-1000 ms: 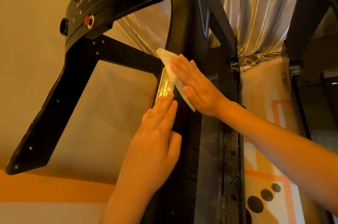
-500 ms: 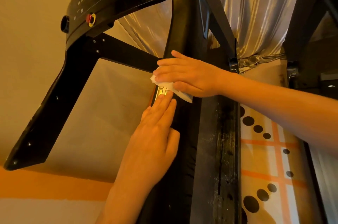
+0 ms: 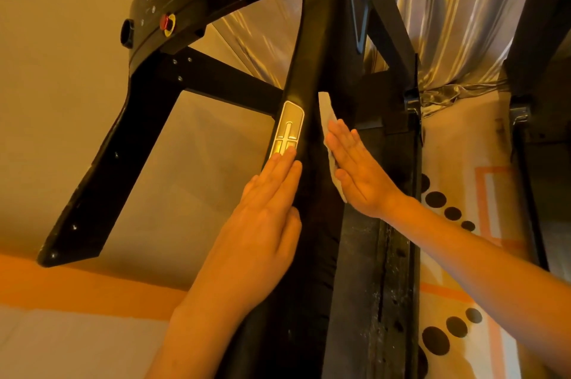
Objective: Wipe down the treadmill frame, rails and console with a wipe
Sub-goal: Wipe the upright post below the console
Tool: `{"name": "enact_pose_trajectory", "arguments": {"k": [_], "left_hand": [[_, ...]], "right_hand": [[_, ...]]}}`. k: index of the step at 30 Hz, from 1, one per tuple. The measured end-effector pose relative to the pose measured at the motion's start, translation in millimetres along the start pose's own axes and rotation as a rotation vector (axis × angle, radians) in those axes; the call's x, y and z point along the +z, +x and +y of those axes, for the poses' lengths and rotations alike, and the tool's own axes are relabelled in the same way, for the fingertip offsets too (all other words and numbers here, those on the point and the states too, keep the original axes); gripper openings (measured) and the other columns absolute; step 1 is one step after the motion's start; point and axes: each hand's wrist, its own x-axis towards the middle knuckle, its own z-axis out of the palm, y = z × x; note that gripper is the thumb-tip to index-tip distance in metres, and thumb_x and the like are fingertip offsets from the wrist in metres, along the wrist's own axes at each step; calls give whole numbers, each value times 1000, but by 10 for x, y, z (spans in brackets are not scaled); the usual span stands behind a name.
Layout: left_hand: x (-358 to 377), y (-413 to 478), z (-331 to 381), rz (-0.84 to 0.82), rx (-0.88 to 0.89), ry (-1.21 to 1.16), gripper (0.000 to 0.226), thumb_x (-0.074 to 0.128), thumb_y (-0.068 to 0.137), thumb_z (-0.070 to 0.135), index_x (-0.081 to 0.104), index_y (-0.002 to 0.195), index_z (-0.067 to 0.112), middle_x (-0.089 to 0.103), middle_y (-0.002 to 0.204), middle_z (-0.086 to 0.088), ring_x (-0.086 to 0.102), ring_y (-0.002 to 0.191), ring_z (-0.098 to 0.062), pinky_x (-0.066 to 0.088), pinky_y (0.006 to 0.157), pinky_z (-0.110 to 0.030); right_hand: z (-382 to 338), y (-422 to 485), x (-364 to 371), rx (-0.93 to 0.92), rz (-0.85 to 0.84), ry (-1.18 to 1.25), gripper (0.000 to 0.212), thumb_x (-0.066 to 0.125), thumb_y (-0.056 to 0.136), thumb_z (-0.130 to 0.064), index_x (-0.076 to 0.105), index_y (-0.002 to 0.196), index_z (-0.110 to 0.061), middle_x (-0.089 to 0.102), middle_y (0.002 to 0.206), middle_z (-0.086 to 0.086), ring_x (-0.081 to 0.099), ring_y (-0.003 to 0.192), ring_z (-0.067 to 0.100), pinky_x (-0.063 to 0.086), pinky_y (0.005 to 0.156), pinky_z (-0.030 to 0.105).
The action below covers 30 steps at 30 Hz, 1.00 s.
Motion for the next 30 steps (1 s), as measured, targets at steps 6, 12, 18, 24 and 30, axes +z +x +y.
{"name": "enact_pose_trajectory", "arguments": {"k": [6, 12, 18, 24, 30], "left_hand": [[-31, -218, 88, -79, -94, 61, 57, 12, 94, 54, -17, 143, 52, -26, 150, 39, -27, 139, 19, -11, 113, -9], [150, -302, 66, 80, -43, 307, 60, 34, 96, 31, 35, 154, 14, 37, 159, -8, 39, 142, -25, 31, 107, -46], [189, -322, 49, 151, -12, 324, 58, 34, 97, 30, 32, 153, 15, 40, 157, -11, 38, 143, -28, 33, 106, -54], [191, -313, 43, 140, -1, 355, 60, 33, 97, 30, 27, 155, 15, 36, 159, -10, 34, 144, -29, 29, 108, -52], [189, -341, 42, 43, -55, 349, 62, 23, 100, 37, 15, 159, 20, 15, 166, -3, 10, 152, -22, 10, 116, -44]], "right_hand": [[-124, 467, -283, -115, -56, -49, 54, 18, 112, -37, 9, 161, -15, 2, 170, -1, -6, 158, 17, -6, 127, 36], [-42, 577, -286, -191, -65, -126, 54, 18, 112, -35, 13, 162, -16, 10, 170, 4, -2, 158, 22, -2, 128, 41], [-36, 531, -295, -211, -44, -172, 55, 14, 112, -38, 7, 162, -19, 9, 170, 4, 2, 157, 27, 1, 128, 43], [-139, 746, -411, -341, -160, -201, 57, 15, 111, -38, 21, 160, -10, 19, 168, 14, -1, 157, 20, -1, 128, 39], [62, 673, -551, -506, -239, -349, 56, 12, 112, -39, -9, 162, -24, -14, 170, -5, -8, 157, 21, -3, 128, 41]]}}
